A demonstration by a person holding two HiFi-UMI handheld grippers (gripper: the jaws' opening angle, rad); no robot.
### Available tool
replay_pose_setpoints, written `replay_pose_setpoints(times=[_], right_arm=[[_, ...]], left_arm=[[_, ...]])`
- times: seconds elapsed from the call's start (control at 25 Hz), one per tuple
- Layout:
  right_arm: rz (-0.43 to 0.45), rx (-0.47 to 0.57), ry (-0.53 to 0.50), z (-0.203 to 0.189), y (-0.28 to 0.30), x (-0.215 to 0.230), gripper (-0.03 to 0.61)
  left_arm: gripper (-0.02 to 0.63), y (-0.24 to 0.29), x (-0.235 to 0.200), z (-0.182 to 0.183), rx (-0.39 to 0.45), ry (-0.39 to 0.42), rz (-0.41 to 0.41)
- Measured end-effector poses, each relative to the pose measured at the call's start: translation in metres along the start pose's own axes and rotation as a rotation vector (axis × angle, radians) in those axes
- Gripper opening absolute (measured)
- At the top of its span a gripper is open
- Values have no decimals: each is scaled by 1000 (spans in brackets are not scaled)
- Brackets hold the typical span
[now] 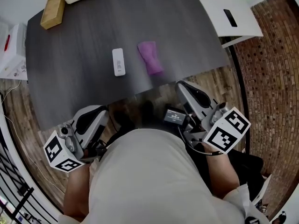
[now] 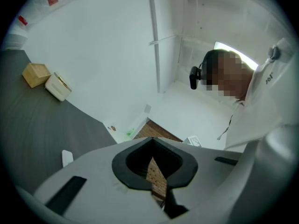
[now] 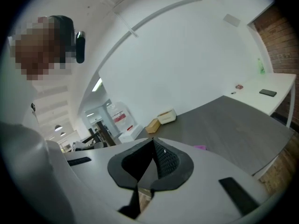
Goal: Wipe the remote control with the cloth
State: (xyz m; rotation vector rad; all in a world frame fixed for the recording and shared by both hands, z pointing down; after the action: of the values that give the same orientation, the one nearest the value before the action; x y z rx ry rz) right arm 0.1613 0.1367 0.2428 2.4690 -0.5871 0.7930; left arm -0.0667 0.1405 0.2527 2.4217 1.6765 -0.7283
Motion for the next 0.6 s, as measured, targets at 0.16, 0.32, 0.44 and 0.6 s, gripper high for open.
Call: replay_pose_setpoints(times=[0.16, 0.32, 0.44, 0.6], right_arm=[[21, -11, -50, 12, -2, 2, 11], [16, -12, -57, 21, -4, 12, 9], [6, -16, -57, 25, -7, 19, 9], [-7, -8, -64, 31, -12, 26, 9]], left_arm=[[2, 16, 3, -4, -13, 14, -2], [2, 27, 3, -6, -23, 14, 9], [2, 34, 4, -10, -33, 3, 9], [2, 42, 6, -13, -49, 5, 4]])
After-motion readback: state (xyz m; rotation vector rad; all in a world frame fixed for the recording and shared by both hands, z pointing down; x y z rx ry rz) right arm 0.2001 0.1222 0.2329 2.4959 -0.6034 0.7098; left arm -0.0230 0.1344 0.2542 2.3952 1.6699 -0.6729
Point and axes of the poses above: the fingertips, and each gripper's own axes: y forward along the fingers, x to its right, z out of its top, the point moved 3 cm from there along -y, backward along the fingers, and after that the axes turned 12 degrees about y, right-handed, at the moved point
